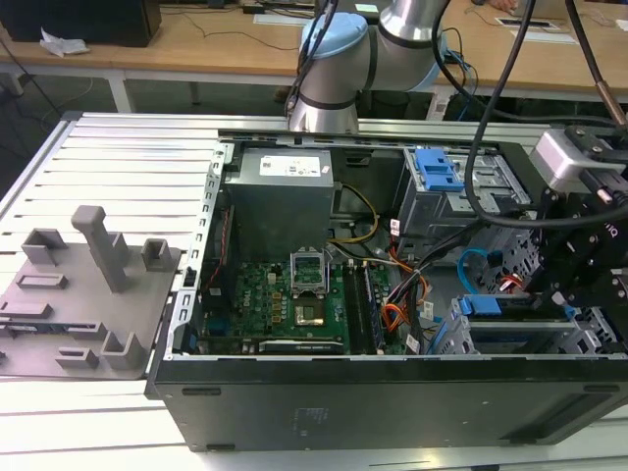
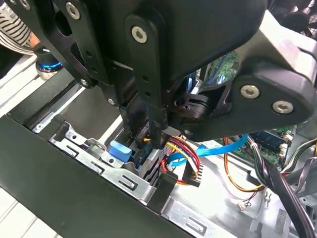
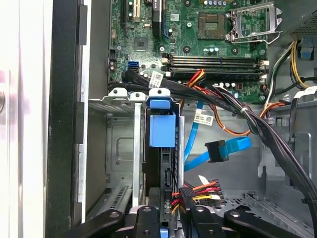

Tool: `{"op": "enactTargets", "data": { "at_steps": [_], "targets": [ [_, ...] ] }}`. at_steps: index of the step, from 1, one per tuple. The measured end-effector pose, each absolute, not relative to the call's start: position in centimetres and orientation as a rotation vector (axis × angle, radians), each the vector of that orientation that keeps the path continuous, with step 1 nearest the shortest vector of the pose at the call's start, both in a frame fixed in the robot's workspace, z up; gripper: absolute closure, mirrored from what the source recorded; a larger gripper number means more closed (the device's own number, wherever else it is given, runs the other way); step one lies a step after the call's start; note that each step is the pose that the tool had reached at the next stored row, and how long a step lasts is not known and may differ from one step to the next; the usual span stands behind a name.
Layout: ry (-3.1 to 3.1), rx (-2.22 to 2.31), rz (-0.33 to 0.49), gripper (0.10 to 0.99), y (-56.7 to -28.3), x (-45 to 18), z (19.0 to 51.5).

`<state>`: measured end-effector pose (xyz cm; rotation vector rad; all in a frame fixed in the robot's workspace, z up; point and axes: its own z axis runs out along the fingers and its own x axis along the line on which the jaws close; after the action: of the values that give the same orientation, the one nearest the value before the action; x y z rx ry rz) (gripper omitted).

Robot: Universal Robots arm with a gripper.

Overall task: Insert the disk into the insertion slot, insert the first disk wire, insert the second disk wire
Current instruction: 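Insert the first disk wire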

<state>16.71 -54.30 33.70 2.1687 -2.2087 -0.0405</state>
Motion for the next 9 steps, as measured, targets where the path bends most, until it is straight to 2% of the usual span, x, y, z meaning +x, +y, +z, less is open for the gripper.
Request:
{"op": "enactTargets", "data": {
  "at_steps": [5,6,7,9],
  "targets": [
    [-2.21,2.17,-0.044,0.796,-54.1,16.7,35.8],
    [-2.21,2.17,-0.044,0.929,-53.8,16.7,36.8],
    [-2.21,2.17,-0.044,0.98,-53.8,16.7,37.2],
    [-2.21,2.17,-0.044,0.98,-53.8,16.6,37.2]
  ]
}}
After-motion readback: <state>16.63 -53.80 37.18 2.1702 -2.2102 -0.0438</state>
